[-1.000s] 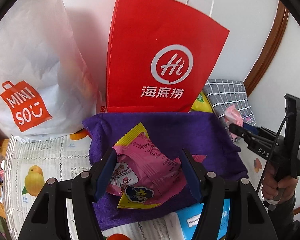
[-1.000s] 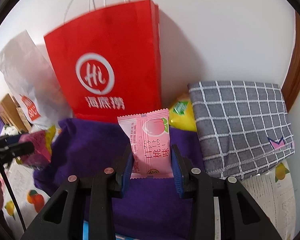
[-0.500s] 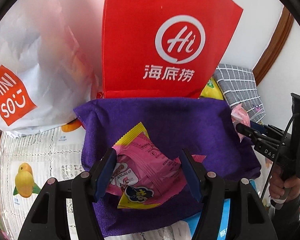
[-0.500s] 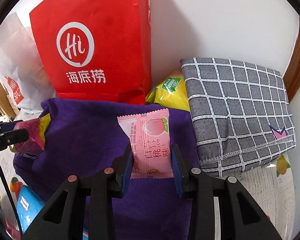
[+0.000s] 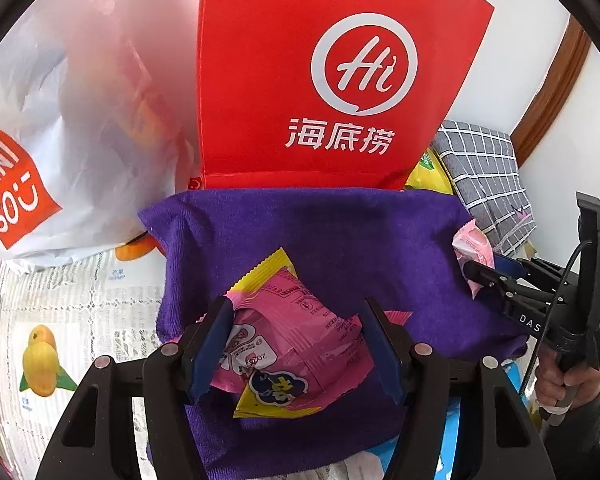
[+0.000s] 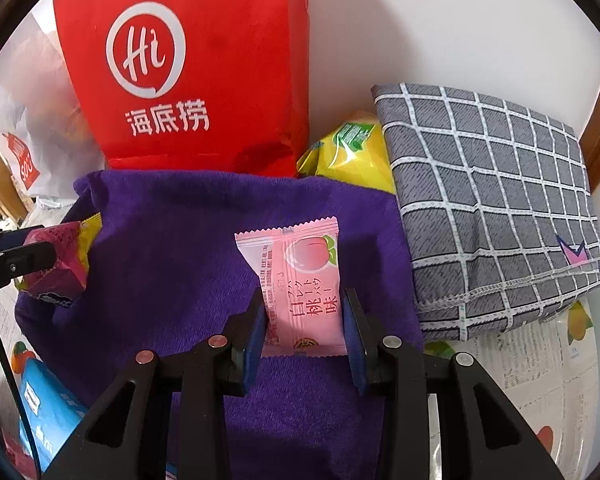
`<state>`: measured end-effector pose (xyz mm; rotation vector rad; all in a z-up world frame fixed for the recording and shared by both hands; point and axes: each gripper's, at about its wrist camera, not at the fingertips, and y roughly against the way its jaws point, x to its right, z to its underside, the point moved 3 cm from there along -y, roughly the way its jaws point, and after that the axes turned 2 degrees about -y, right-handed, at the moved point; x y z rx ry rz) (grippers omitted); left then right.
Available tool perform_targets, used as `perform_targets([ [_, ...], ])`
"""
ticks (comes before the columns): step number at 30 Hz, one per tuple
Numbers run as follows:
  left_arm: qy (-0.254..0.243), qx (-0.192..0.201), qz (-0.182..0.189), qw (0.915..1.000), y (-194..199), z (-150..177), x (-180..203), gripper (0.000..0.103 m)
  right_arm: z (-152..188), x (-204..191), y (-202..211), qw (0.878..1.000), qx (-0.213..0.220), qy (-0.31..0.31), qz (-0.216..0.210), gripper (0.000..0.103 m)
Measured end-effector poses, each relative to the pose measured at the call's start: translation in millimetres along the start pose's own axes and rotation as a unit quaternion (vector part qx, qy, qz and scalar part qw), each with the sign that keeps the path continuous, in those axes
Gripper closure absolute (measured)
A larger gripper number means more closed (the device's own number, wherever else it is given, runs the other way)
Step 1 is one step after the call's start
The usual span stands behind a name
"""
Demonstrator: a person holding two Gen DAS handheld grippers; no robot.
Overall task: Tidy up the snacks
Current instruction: 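Lower both snacks onto the purple towel and open both tools, then withdraw both tools from the towel back toward the snack pile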
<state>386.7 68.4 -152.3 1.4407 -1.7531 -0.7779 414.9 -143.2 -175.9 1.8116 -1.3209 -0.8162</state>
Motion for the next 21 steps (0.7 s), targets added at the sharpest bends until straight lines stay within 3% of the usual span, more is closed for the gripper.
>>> perform_targets([
  [6, -0.010, 0.001, -0.007, 0.9999, -2.7, -1.9, 3.4, 0.038, 1.6, 7.1, -14.0, 1.000, -0.019, -0.013, -0.001, 0.067],
  [8, -0.013, -0.005, 0.001, 0.9999, -3.3, -2.5, 4.6, 0.030, 2.4, 9.5, -18.5, 0.999, -0.028, -0.018, -0.007, 0.066],
  [10, -0.003, -0.011, 0.011, 0.9999, -1.9, -3.3, 4.2, 0.023, 1.5, 9.1, -22.3, 0.999, -0.031, -0.022, -0.010, 0.062],
  [12, 0.012, -0.006, 0.015, 0.9998, 4.0, -3.6, 2.0, 0.022, 0.5, 5.1, -21.2, 0.999, -0.032, -0.018, -0.021, 0.049],
  [17, 0.023, 0.007, 0.007, 0.9997, 27.0, -0.3, 0.2, 0.020, -6.2, -3.3, 8.7, 1.000, 0.014, -0.012, -0.008, 0.038],
  [21, 0.020, 0.027, 0.010, 0.9994, 56.8, 9.8, 1.9, 0.020, -3.0, -6.0, 44.0, 0.998, 0.056, -0.018, 0.009, 0.037],
])
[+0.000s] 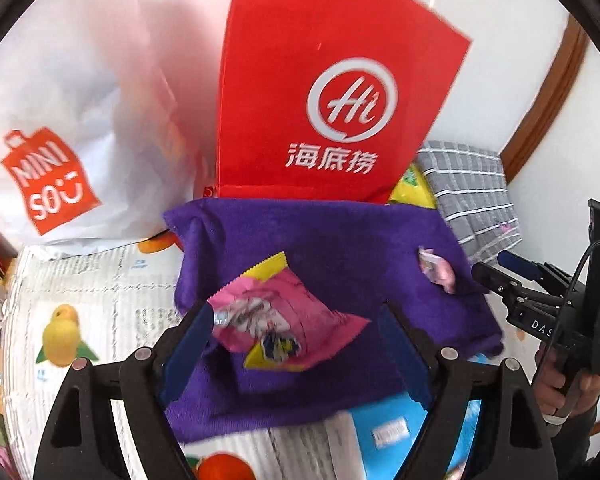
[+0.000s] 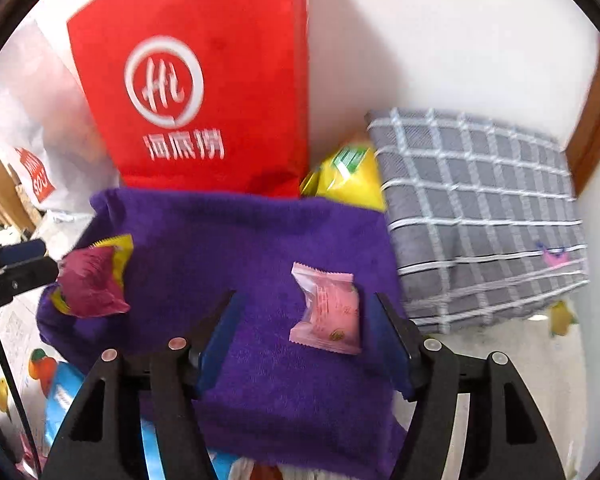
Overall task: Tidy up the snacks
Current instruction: 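Withdraw both tools from the towel back toward the snack pile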
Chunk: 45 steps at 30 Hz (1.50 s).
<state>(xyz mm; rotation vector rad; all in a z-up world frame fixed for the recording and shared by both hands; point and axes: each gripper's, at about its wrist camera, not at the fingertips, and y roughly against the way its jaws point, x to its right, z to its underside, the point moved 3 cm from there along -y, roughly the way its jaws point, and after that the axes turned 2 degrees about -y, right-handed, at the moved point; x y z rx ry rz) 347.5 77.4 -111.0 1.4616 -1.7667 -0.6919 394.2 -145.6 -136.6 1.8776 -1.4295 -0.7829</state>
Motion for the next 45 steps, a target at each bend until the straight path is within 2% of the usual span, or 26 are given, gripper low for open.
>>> perform_targets([
  [6, -0.004, 0.024, 0.012, 0.9996, 44.1, 19.6, 9.6, 0.020, 19.1, 0.9, 47.0, 1.000, 0.015, -0.018, -0.006, 0.037],
  [11, -0.009, 0.023, 0.008, 0.9997, 71.3, 41.9, 19.1, 0.020, 41.9, 0.6, 98.1, 0.999, 0.039, -0.032, -0.019, 0.037],
  [15, -0.003, 0.021, 0.015, 0.9997, 91.1, 60.7, 26.3, 0.021, 63.7, -2.7, 129.3, 0.998, 0.057, -0.034, 0.023, 0.037],
  [21, -0.025, 0.026, 0.007, 0.9993, 118.0, 85.6, 46.4, 0.021, 103.1, -14.0, 160.9, 0.998, 0.043, -0.045, 0.010, 0.037],
  [25, -0.022, 0.024, 0.026, 0.9991, 132.4, 96.3, 52.2, 0.021, 120.6, -22.3, 183.8, 0.997, 0.056, -0.036, 0.024, 0.037],
  [28, -0.019, 0.023, 0.028, 0.9992, 140.9, 104.1, 53.5, 0.021, 130.1, -25.7, 196.8, 0.997, 0.063, -0.040, 0.025, 0.037],
  [33, -0.016, 0.027, 0.035, 0.9989, 153.9, 118.0, 55.4, 0.021, 141.6, -27.0, 205.4, 0.997, 0.057, -0.057, 0.004, 0.037],
  [38, -0.014, 0.038, 0.016, 0.9990, 164.2, 126.0, 54.2, 0.021, 150.5, -28.5, 201.7, 0.997, 0.043, -0.066, -0.003, 0.037],
  [45, -0.005, 0.040, 0.019, 0.9990, 168.0, 134.2, 48.8, 0.020, 159.9, -32.0, 195.4, 0.997, 0.039, -0.065, -0.005, 0.037],
])
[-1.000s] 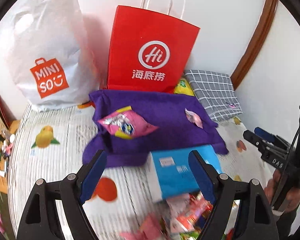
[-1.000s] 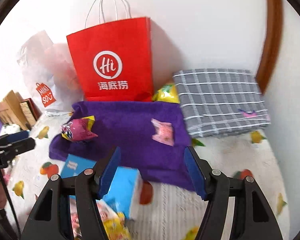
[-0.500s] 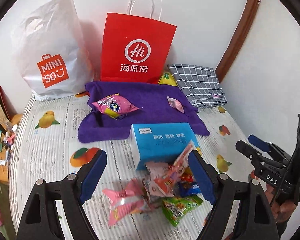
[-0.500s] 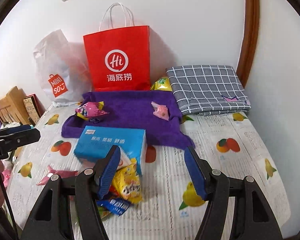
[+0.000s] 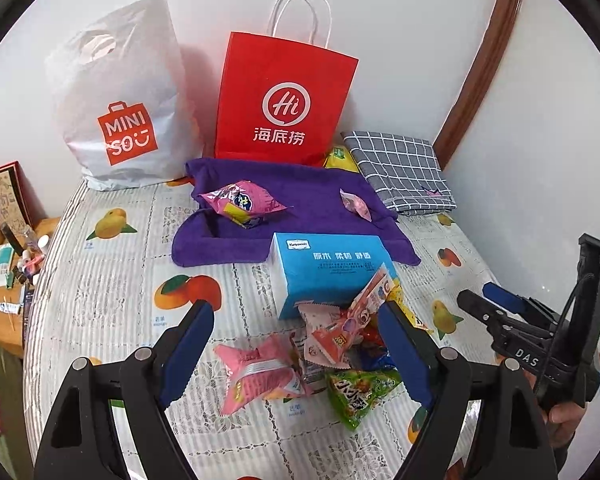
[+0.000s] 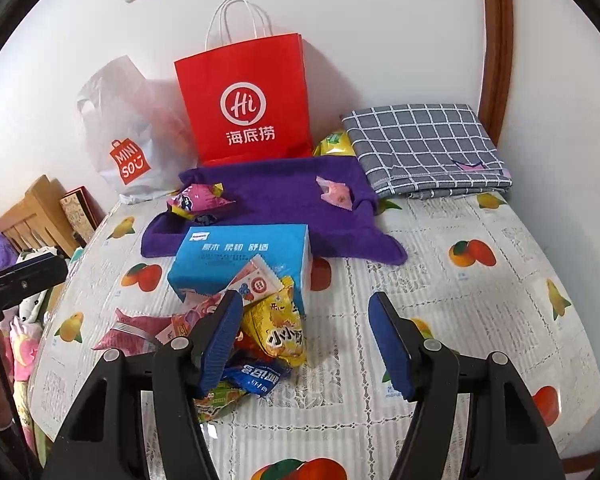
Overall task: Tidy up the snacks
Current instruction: 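Withdraw both tools from the towel back toward the snack pile, then grasp the yellow chip bag with the right tool while the left tool grasps the red-pink bag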
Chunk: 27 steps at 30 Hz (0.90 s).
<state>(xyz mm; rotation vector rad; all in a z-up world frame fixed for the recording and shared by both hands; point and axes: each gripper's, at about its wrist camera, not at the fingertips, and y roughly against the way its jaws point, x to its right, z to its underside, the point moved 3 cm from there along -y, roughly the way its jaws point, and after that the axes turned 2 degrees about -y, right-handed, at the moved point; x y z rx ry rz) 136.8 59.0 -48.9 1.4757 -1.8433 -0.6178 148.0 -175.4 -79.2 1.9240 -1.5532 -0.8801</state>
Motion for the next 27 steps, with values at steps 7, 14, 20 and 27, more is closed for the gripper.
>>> perform_targets([
  [7, 0.010, -0.001, -0.015, 0.9998, -3.7, 6.0, -11.7, 0.020, 9.0, 1.7, -12.5, 1.000, -0.013, -0.006, -0.005, 0.037],
  [14, 0.030, -0.013, -0.011, 0.9994, -15.2, 9.6, -23.1, 0.020, 19.1, 0.2, -27.7, 0.999, -0.028, -0.005, -0.015, 0.037],
  [20, 0.032, -0.022, -0.007, 0.9992, -24.7, 12.1, -26.1, 0.020, 27.1, -15.6, -56.0, 0.997, -0.060, 0.026, -0.035, 0.037],
  [27, 0.030, -0.031, 0.007, 0.9991, -33.0, 15.8, -28.7, 0.020, 32.3, -27.1, -88.4, 0.994, -0.088, 0.037, -0.045, 0.037],
])
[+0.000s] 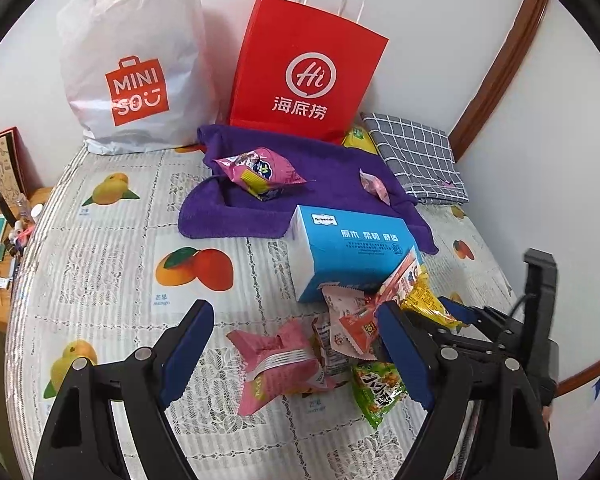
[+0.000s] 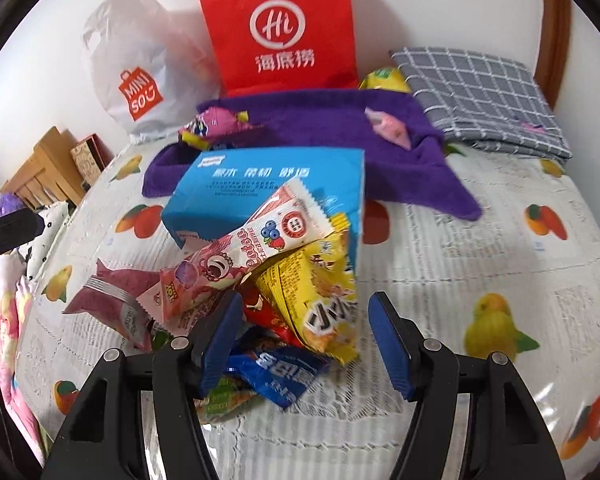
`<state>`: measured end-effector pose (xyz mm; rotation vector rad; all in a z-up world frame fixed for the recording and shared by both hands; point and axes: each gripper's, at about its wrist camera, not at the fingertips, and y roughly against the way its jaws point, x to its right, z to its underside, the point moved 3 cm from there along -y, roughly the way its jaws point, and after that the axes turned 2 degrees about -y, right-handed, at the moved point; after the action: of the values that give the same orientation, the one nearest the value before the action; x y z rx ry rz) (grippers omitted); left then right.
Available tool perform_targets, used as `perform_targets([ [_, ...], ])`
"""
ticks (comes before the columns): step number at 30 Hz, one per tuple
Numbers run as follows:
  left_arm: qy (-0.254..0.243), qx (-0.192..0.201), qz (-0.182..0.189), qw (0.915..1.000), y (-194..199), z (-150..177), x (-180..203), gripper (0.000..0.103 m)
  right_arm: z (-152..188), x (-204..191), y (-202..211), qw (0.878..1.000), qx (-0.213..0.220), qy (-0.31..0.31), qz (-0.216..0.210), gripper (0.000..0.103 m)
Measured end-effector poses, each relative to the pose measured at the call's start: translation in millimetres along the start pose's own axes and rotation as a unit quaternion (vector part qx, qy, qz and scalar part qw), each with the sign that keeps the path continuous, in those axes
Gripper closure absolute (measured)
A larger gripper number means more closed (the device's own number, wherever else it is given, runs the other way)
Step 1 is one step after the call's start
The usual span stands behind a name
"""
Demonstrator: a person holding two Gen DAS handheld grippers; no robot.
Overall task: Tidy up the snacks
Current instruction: 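Grasp the yellow chip bag with the right tool while the left tool grasps the red-pink bag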
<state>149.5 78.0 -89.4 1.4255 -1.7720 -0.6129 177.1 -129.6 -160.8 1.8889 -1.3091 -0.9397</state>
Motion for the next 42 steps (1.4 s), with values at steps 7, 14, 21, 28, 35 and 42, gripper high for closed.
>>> perform_targets([
  [7, 0.003, -0.005, 0.002, 1.0000, -4.6, 5.2, -6.5, 0.020, 2.4, -0.9, -18.8, 1.000, -0.011, 0.002, 0.005, 0.049],
  [14, 0.026, -0.002, -0.004, 0.9997, -1.9, 9.7, -28.6, 0.020, 5.0, 6.7, 8.3, 1.000, 0.010, -0.011, -0.012, 0.050],
  [21, 0.038, -0.006, -0.013, 0.9992, -4.3, 15.2, -41.9, 0.020, 8.3, 27.2, 38.6, 0.999, 0.043, -0.032, 0.005, 0.050],
  [28, 0.019, -0.038, -0.012, 0.9990, -30.6, 25.4, -22.5, 0.020, 13.6, 44.1, 46.1, 0.998, 0.047, -0.046, 0.012, 0.050],
  [35, 0.002, -0.086, -0.021, 0.9961, -66.2, 41.9, -10.4, 0.020, 26.5, 53.0, 47.2, 0.998, 0.037, -0.052, 0.020, 0.050],
  [42, 0.006, -0.104, -0.001, 0.9946, -82.1, 49.3, -9.8, 0.043, 34.8, 56.9, 44.2, 0.997, 0.028, -0.060, 0.025, 0.050],
])
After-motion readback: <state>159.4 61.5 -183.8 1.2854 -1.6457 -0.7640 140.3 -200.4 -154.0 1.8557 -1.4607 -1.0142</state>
